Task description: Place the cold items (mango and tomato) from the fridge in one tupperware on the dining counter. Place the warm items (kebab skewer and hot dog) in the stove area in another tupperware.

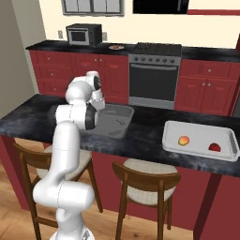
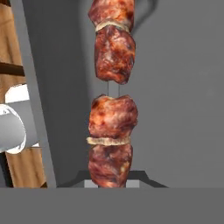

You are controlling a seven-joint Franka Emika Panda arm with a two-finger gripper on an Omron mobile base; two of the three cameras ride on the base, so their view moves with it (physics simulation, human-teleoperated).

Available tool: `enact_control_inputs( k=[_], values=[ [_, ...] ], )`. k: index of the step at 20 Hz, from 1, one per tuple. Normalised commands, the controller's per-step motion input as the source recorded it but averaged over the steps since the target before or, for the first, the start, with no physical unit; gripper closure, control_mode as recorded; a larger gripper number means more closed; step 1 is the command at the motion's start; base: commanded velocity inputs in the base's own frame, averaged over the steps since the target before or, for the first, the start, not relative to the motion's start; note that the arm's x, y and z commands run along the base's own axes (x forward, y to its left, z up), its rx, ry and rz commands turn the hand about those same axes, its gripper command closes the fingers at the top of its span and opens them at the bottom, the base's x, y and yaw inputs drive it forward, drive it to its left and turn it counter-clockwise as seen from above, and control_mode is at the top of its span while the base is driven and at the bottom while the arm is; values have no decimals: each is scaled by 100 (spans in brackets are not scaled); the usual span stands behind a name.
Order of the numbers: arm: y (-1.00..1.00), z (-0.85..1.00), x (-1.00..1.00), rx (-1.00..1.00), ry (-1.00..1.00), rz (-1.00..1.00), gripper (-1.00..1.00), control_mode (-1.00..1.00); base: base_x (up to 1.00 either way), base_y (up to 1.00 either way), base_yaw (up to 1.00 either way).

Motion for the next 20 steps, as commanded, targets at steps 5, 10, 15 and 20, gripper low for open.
enact_control_inputs(
  k=[5,10,15,20],
  values=[
    [0,-41,39,5,-11,1,100,-100,0,0,0],
    [0,-35,28,0,-1,0,100,-100,0,0,0],
    [0,-35,17,0,0,0,100,-100,0,0,0],
    [1,-39,14,0,0,0,-100,-100,0,0,0]
  ],
)
